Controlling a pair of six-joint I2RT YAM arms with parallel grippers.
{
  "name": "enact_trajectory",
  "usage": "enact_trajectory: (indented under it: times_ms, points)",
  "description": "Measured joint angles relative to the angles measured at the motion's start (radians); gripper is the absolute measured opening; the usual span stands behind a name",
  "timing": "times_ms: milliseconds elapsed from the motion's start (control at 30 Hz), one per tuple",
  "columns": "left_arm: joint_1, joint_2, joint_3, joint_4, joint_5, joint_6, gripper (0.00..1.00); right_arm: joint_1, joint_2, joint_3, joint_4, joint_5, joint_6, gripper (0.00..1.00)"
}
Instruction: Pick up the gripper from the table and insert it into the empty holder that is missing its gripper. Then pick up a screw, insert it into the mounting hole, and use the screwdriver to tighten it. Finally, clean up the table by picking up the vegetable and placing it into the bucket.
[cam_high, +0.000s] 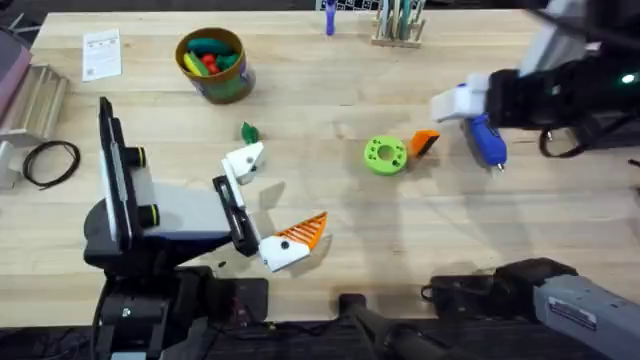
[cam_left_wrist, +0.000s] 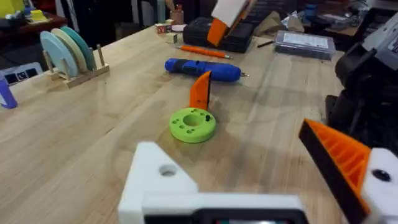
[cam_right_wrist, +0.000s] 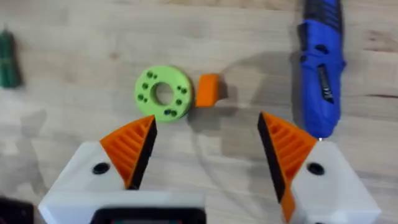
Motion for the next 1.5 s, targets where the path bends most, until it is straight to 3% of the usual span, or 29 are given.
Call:
enact_trajectory:
  times_ms: [133, 300, 533, 1300, 1500]
  points:
    - [0.000, 0.000, 0.000, 0.000, 0.000, 0.000, 0.985, 0.098, 0.003, 0.002, -0.048, 0.025, -0.018, 0.993]
    - [0.000, 0.000, 0.000, 0.000, 0.000, 0.002, 0.985, 0.137, 0.072, 0.058, -0.128, 0.047, -0.025, 0.992]
    - [0.000, 0.000, 0.000, 0.000, 0.000, 0.003, 0.986, 0.139, 0.220, 0.151, -0.185, 0.057, -0.026, 0.994]
    - [0.000, 0.000, 0.000, 0.000, 0.000, 0.003, 0.985, 0.106, 0.469, 0.153, -0.104, 0.060, -0.026, 0.984]
    - [0.000, 0.000, 0.000, 0.000, 0.000, 0.003, 0.985, 0.086, 0.476, 0.153, -0.100, 0.060, -0.029, 0.851]
